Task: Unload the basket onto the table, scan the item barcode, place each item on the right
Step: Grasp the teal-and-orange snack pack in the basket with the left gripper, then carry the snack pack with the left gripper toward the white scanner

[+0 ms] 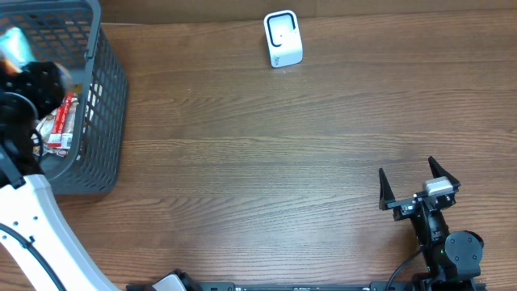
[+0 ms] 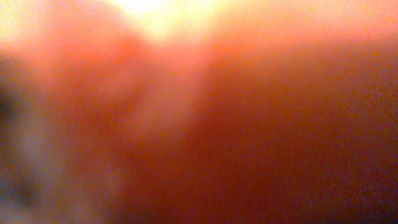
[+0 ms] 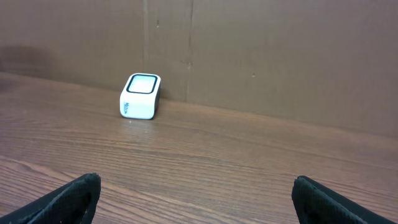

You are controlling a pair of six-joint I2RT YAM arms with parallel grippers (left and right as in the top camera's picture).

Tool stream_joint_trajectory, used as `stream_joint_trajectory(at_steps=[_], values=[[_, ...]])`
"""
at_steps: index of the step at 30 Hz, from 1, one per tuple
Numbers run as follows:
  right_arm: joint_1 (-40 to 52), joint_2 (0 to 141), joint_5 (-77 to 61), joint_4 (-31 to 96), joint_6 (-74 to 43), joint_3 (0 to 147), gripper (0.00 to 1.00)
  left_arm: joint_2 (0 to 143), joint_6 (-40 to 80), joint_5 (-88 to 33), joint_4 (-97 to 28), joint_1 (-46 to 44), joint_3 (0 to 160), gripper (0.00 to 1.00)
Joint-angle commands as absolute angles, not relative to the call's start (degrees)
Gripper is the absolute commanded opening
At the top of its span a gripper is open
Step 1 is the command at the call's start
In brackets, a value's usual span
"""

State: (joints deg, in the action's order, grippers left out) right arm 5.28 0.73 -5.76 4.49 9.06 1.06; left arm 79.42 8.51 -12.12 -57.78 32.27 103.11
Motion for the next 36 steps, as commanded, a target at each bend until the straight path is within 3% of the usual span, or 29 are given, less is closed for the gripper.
stream_joint_trajectory(at_steps=[1,9,14,27,36], values=[[5.2,0.2,-5.9,4.3,9.3,0.4,1.0,77.1,10.9,-14.9,-60.6,27.8,104.0,0.25],[5.2,0.2,-5.9,4.3,9.3,0.4,1.0,78.7,10.4,-8.9,-70.9,12.3,103.9,0.25],[5.2,0.2,-5.9,4.3,9.3,0.4,1.0,82.1,13.1,-1.7,-74.8,-2.6,103.7,0.26],[5.2,0.2,-5.9,4.3,9.3,0.4,1.0,102.2,22.9,3.3,-69.4,-29.9,102.3,0.27],[5.2,0.2,-5.9,4.3,9.3,0.4,1.0,113.9,28.8,6.9,-61.3,-38.6,102.3,0.23]])
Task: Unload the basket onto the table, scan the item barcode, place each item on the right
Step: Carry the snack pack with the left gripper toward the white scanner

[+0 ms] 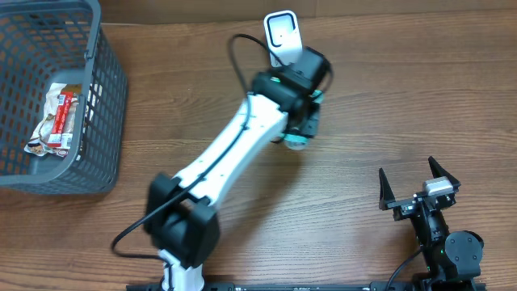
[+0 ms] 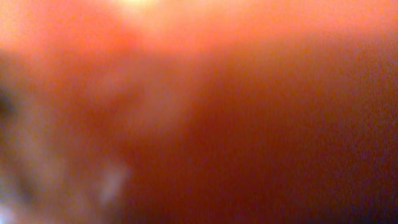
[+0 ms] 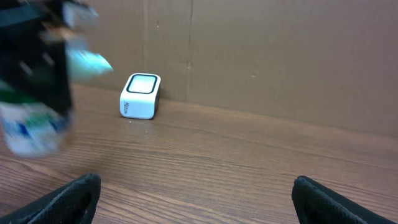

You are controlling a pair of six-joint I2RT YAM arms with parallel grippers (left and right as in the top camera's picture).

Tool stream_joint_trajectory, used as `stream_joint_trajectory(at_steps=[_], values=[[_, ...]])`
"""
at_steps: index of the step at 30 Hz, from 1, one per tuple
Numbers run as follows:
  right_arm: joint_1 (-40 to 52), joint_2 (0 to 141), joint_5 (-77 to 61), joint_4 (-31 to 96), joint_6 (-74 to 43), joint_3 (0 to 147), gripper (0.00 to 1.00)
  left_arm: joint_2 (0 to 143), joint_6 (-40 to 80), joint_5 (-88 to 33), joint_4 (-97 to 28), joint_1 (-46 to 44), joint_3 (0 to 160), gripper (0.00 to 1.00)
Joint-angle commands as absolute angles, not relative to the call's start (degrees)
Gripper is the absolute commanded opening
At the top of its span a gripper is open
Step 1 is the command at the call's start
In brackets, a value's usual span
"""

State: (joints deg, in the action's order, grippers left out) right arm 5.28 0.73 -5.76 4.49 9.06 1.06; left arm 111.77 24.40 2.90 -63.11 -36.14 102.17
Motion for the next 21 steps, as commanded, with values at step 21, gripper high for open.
stream_joint_trajectory(at_steps=[21], values=[[5.2,0.2,-5.9,4.3,9.3,0.4,1.0,118.0,33.5,9.3,-45.1,-42.1,89.9,0.31]])
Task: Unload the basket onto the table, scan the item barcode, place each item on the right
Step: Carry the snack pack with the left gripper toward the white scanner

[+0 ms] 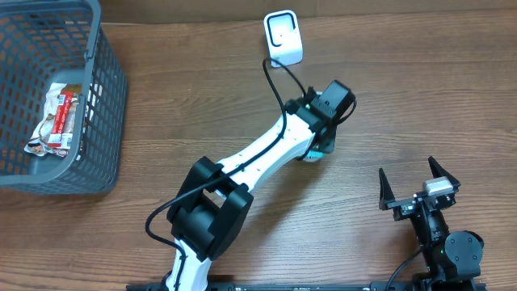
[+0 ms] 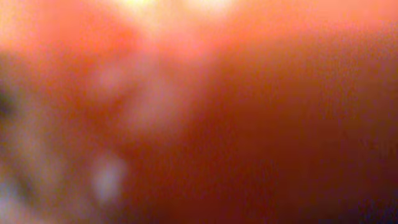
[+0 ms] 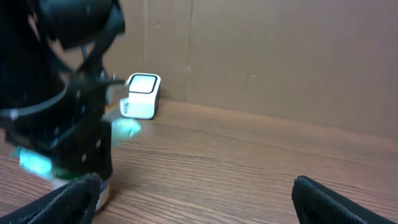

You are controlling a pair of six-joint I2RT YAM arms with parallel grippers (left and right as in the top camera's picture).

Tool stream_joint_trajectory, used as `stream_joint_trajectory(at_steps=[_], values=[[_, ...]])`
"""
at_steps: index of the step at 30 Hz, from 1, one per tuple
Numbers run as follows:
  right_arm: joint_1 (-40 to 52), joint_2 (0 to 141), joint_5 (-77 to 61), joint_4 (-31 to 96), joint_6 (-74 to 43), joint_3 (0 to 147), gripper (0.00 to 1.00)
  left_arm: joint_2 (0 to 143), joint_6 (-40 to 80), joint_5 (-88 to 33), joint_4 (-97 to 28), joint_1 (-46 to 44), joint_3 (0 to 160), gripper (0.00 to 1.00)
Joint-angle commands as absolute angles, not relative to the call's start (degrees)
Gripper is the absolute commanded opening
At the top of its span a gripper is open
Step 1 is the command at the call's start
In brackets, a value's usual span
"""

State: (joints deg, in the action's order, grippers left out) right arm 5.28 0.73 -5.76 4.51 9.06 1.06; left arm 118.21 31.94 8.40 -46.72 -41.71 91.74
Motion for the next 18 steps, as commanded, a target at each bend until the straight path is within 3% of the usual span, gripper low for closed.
stream_joint_trajectory(at_steps=[1,4,6,12,16,18], values=[[5.2,0.2,-5.9,4.3,9.3,0.4,1.0,118.0,33.5,9.1,-44.7,-42.0,89.5,0.31],[5.2,0.2,-5.9,4.3,9.3,0.4,1.0,118.0,33.4,8.9,-44.7,-42.1,89.4,0.31],[5.2,0.2,-5.9,4.3,9.3,0.4,1.0,118.0,32.6,7.9,-44.7,-42.2,89.4,0.36],[5.2,0.2,-5.9,4.3,9.3,0.4,1.0,118.0,28.7,4.3,-44.9,-41.7,89.4,0.66],[5.2,0.2,-5.9,4.3,9.3,0.4,1.0,117.6,28.3,1.5,-44.9,-40.8,90.2,0.95],[5.2,0.2,-5.9,4.3,9.3,0.4,1.0,117.0,28.3,1.0,-45.0,-40.3,90.6,1.0]])
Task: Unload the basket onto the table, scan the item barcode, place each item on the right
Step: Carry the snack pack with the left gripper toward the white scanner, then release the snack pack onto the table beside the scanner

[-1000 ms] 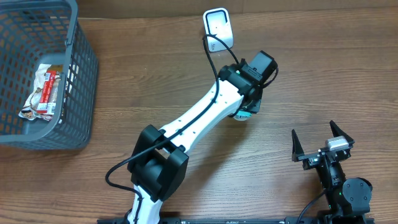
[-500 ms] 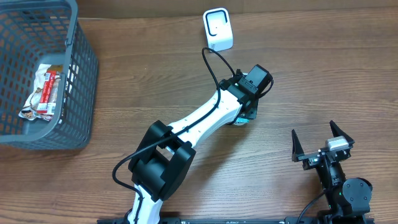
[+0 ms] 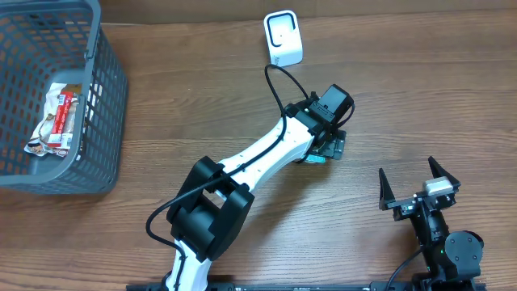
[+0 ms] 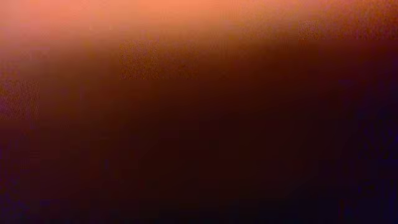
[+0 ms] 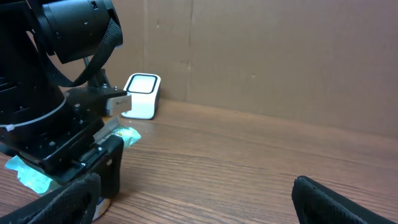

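Note:
My left gripper (image 3: pixel 325 139) is shut on a small item in teal, white and blue packaging (image 3: pixel 331 150), low over the table's middle, in front and right of the scanner. The right wrist view shows the item's teal wrapper (image 5: pixel 122 135) sticking out of that gripper, with its pale round base at the wood. The white scanner (image 3: pixel 283 38) stands at the back edge, its window facing up, and shows again as the white box (image 5: pixel 141 96). Only a dark orange blur fills the left wrist view. My right gripper (image 3: pixel 406 172) is open and empty at the front right.
A grey mesh basket (image 3: pixel 109 97) stands at the far left with a red-and-white snack pack (image 3: pixel 58 121) inside. A brown cardboard wall (image 5: pixel 280 56) runs behind the table. The white left arm (image 3: pixel 250 170) crosses the middle from the front.
My left gripper with the item has shifted slightly right and sits lower at the table. The left wrist view has gone from bright orange blur to dark. The right arm has not moved.
The left gripper was first at the basket on the far left. Then it held a teal-and-white item just in front of the scanner. After that it was further right and nearer, and now it is low at the table there.

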You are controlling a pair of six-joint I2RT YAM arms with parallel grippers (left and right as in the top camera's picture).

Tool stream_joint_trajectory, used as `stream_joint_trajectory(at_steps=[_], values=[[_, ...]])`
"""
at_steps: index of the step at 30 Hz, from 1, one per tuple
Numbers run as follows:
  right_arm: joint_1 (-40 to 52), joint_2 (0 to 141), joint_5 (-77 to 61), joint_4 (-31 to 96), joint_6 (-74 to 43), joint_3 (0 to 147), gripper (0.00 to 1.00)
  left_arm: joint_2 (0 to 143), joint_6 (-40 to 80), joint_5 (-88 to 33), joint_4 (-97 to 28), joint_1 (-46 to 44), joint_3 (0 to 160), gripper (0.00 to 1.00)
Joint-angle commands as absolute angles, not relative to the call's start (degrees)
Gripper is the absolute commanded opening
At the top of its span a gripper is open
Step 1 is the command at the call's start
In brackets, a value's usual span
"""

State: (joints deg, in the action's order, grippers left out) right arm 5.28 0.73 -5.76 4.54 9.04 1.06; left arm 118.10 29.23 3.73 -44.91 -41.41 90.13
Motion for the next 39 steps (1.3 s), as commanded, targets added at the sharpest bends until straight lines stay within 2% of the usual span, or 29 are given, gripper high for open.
stream_joint_trajectory(at_steps=[1,19,26,33,39], values=[[5.2,0.2,-5.9,4.3,9.3,0.4,1.0,116.7,28.3,0.9,-45.0,-40.1,90.9,1.0],[5.2,0.2,-5.9,4.3,9.3,0.4,1.0,103.4,20.3,0.6,-46.2,-39.7,91.2,1.0],[5.2,0.2,-5.9,4.3,9.3,0.4,1.0,104.1,19.3,3.5,-47.4,-38.4,91.3,0.93],[5.2,0.2,-5.9,4.3,9.3,0.4,1.0,101.3,16.0,3.2,-49.1,-29.2,95.0,0.93],[5.2,0.2,-5.9,4.3,9.3,0.4,1.0,97.3,7.6,3.8,-54.3,-12.5,105.6,0.98]])
